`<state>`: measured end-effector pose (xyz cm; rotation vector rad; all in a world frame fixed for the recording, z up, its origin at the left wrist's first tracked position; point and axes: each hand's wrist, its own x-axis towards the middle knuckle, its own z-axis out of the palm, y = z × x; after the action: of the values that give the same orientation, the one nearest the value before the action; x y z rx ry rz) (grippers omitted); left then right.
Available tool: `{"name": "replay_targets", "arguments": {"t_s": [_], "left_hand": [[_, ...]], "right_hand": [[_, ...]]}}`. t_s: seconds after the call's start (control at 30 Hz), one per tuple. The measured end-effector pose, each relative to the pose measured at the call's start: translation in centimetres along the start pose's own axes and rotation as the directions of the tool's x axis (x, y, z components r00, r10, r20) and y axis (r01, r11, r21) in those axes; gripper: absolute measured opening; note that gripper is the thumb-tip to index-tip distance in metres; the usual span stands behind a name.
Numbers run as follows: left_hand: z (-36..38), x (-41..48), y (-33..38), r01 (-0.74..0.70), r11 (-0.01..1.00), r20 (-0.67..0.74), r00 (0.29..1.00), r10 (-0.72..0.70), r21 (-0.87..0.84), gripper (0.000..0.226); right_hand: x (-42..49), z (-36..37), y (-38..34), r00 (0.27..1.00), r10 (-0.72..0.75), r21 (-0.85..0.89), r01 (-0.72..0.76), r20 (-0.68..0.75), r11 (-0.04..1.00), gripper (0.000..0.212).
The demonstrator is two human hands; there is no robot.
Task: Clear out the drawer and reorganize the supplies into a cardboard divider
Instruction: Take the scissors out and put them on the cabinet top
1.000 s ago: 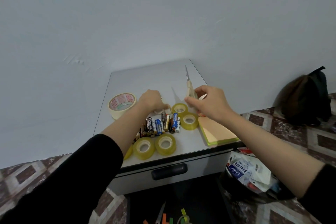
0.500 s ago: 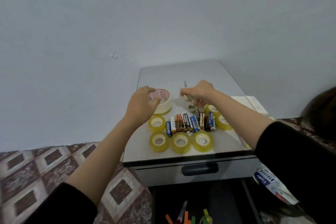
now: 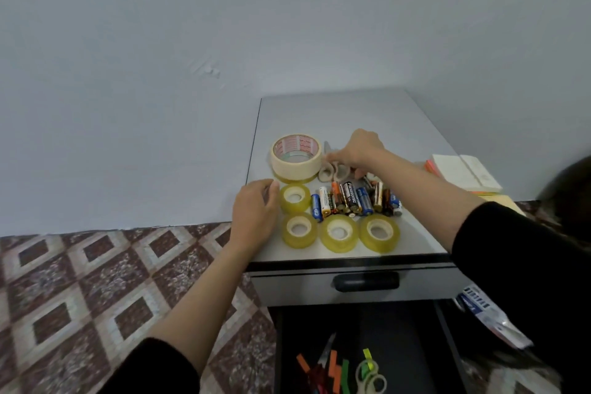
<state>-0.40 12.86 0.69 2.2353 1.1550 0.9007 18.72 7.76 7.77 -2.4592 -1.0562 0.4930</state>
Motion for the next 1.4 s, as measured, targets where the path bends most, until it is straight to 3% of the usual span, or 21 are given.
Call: {"name": "replay_targets", "arguments": {"t_s": [0.17, 0.3, 0.47, 0.67, 0.8, 0.93, 1.07, 1.2, 1.4], "left_hand": [[0.2, -0.2, -0.4, -0.002, 0.999, 0.023, 1.000, 0.001, 0.041, 0.031], [-0.2, -1.0, 0.0, 0.008, 0.999, 0.019, 1.000, -0.009, 0.045, 0.031], [-0.6, -4.1, -0.2, -0.010, 0.998, 0.026, 1.000, 0.008, 0.061, 0.027], [-1.4, -9.6, -0.1, -0.066, 0.997, -0.006, 0.998, 0.066, 0.027, 0.029], [-2.2, -13.3, -0.1, -0.118, 0.993, -0.008, 0.993, 0.119, 0.030, 0.032], [-1.6, -18.3, -0.4, -0.198, 0.980, -0.073, 0.977, 0.198, 0.010, 0.021], [1.3, -22.3, -2.0, -0.011, 1.000, 0.201, 0.979, 0.016, -0.024, 0.015], [5.1, -24.3, -4.7, 0.101, 0.990, 0.464, 0.875, -0.136, 0.100, 0.016], [9.2, -24.8, -7.9, 0.205, 0.943, 0.606, 0.726, -0.326, 0.262, 0.021]], "right_hand": [[-0.6, -0.3, 1.0, 0.991, 0.006, 0.096, 0.006, -0.131, 0.995, 0.044], [-2.3, -1.8, 1.8, 0.979, -0.016, 0.147, 0.047, -0.205, 0.988, 0.025], [-8.4, -2.9, 3.1, 0.953, -0.084, 0.364, 0.192, -0.292, 0.911, 0.015], [-16.3, 1.3, 5.6, 0.946, -0.234, 0.472, 0.314, -0.223, 0.824, 0.019], [-19.4, 4.9, 8.3, 0.964, -0.210, 0.515, 0.265, -0.164, 0.815, 0.027], [-21.2, 9.2, 12.2, 0.987, -0.151, 0.505, 0.156, -0.051, 0.849, 0.032], [-22.0, 13.5, 16.4, 0.998, -0.049, 0.419, 0.031, 0.034, 0.908, 0.032], [-21.9, 17.3, 19.5, 0.990, 0.032, 0.268, -0.069, 0.139, 0.961, 0.010], [-21.1, 21.3, 22.2, 0.950, 0.054, -0.035, -0.045, 0.308, 0.998, 0.018]]}}
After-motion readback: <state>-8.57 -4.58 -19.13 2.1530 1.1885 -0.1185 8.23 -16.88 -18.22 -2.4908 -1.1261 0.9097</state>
